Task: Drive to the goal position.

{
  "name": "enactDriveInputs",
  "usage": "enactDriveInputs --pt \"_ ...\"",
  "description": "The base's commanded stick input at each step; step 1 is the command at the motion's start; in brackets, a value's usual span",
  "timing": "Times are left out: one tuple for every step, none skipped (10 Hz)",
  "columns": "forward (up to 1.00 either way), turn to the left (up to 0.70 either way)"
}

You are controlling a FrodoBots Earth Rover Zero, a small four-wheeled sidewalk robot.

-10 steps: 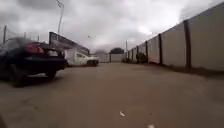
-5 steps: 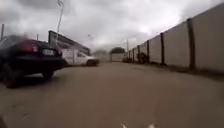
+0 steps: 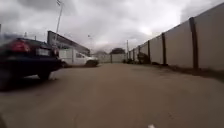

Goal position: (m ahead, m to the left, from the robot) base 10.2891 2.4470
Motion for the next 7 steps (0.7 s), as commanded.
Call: enactDriveInputs --pt "0.50 0.00" --pt "0.50 0.00" --pt "0.50 0.00" --pt "0.50 0.00" --pt "0.50 0.00" --pt "0.50 0.00" --pt "0.50 0.00"
